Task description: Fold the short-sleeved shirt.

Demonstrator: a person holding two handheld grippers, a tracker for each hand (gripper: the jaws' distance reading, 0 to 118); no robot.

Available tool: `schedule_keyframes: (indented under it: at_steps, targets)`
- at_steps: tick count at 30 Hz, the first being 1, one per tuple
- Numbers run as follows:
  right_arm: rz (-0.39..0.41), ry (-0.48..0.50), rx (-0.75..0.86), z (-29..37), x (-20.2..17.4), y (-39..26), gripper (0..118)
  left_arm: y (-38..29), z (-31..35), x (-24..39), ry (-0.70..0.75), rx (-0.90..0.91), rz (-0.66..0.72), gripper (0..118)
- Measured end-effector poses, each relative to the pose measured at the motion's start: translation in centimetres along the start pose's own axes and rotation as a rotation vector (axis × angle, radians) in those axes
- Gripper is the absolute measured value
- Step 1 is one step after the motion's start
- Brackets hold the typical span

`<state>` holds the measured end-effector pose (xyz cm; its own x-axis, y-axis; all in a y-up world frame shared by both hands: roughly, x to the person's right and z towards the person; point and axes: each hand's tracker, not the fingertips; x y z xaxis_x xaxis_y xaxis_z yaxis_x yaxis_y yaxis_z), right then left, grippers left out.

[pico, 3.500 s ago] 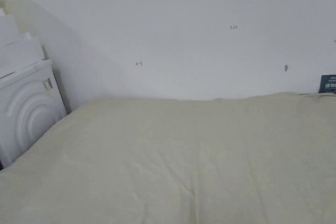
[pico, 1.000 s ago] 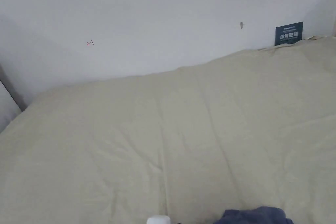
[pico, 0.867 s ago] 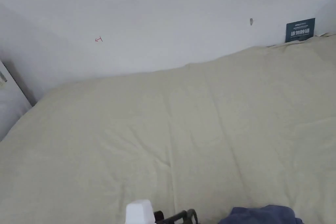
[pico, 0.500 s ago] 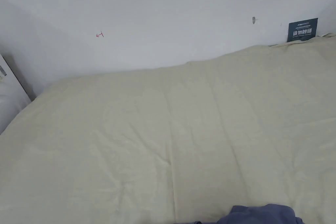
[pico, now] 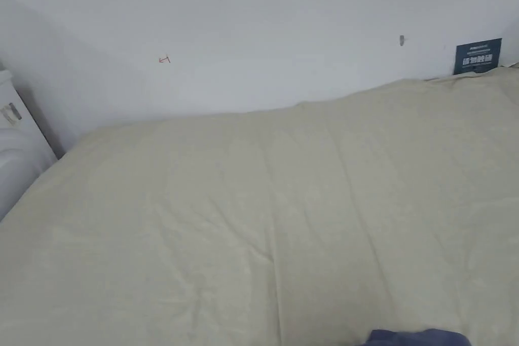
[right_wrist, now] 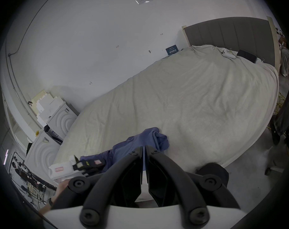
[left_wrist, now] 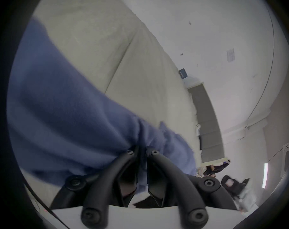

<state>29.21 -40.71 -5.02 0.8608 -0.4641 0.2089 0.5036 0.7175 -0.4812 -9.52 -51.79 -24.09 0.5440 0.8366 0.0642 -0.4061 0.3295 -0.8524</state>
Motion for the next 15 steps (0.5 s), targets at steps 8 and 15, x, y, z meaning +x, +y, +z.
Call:
schedule_keyframes:
  at_steps: [8,15]
  targets:
    - [0.002,0.068,-0.033,-1.4,-1.1,-0.5,3,5.8,11.8,-6.2,0.042,0.205,0.060,118]
    - [0.015,0.066,-0.049,-1.2,-1.5,-0.7,2,4.8,8.3,-10.8,-0.003,0.091,0.154,118]
